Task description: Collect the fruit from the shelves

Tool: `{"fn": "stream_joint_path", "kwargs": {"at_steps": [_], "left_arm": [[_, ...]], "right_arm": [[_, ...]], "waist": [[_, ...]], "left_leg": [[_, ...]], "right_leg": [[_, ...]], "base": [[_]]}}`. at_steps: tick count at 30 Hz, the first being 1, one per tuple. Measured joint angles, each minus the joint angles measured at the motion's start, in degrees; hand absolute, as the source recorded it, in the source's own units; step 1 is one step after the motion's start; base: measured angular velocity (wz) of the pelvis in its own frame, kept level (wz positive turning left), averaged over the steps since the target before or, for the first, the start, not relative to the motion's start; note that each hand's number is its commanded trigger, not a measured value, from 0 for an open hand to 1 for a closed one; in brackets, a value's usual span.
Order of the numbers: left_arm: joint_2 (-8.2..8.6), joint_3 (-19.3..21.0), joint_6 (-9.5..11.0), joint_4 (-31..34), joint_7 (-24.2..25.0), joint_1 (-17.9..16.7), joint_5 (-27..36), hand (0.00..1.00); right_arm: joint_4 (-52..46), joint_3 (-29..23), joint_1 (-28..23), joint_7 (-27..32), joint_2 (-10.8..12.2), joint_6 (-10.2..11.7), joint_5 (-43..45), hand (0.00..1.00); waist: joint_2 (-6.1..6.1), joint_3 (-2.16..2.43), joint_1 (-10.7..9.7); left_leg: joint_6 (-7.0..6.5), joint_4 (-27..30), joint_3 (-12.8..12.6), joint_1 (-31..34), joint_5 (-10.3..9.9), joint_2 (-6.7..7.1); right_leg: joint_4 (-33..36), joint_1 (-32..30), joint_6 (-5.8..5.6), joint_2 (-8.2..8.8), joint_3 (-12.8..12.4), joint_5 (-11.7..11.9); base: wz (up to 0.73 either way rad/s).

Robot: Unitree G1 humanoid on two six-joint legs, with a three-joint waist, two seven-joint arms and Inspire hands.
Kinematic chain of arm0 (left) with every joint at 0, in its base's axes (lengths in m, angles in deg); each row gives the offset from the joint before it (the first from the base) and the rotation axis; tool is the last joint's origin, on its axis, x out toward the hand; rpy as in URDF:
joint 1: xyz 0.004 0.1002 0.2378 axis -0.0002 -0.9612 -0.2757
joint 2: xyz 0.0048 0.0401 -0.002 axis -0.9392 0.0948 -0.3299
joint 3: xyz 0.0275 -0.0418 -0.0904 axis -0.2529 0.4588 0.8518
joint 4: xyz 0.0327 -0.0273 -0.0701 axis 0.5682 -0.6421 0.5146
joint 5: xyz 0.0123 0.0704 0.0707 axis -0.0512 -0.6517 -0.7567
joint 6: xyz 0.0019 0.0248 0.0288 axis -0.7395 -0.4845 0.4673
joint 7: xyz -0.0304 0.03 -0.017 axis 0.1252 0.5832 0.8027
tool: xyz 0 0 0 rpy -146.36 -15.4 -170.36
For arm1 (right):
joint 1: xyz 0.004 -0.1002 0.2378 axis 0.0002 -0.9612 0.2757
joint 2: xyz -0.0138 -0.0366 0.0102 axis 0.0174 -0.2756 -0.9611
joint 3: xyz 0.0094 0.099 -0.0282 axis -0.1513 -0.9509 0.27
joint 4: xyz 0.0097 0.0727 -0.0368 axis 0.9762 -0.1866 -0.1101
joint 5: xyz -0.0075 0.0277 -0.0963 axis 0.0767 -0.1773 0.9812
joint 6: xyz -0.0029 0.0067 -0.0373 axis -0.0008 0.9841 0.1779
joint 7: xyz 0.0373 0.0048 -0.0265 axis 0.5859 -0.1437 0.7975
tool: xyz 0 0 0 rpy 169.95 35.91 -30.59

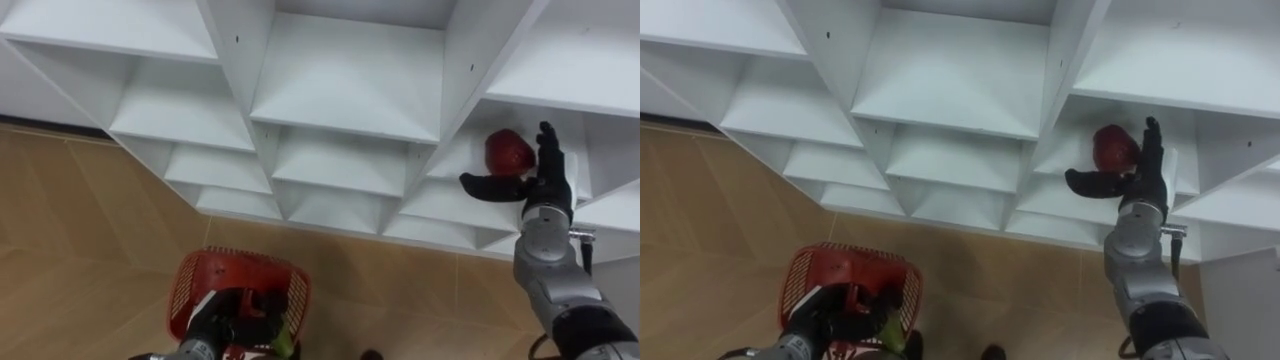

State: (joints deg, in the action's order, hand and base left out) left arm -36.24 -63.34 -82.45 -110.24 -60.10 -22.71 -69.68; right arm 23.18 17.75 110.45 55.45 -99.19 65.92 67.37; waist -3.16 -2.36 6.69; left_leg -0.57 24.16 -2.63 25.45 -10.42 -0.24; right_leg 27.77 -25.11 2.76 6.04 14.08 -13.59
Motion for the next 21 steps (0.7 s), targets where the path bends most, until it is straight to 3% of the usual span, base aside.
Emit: {"fn": "stream_joint_path", "kwargs": {"at_steps": [10,21], "left_arm": [[-0.1,-1.3,-1.0,-0.6,-0.7,0.3,0.0,1.0],[-0.08,-1.4,-1.4,-1.2,-1.0,1.0,0.0,1.0]], "right_arm": [[0.8,0.0,1.1,-0.6,0.0,-1.2,0.6,0.0],[3.8,0.0,2.5,-2.6,-0.6,-1.4,0.6,0.0]], "waist": [[-0.48,-0.32,0.0],[-0.5,-0.33,0.1]], "left_leg": [[-0.03,-0.4,0.0,-0.2,0.2,0.05],[0.0,-1.0,0.0,-1.1,0.2,-0.04]], "right_leg": [[-0.1,0.0,-0.01,0.01,-0.1,0.0],[-1.1,1.1,-0.08,-0.26,0.0,0.3]], "base": [[0.0],[0.0]]}}
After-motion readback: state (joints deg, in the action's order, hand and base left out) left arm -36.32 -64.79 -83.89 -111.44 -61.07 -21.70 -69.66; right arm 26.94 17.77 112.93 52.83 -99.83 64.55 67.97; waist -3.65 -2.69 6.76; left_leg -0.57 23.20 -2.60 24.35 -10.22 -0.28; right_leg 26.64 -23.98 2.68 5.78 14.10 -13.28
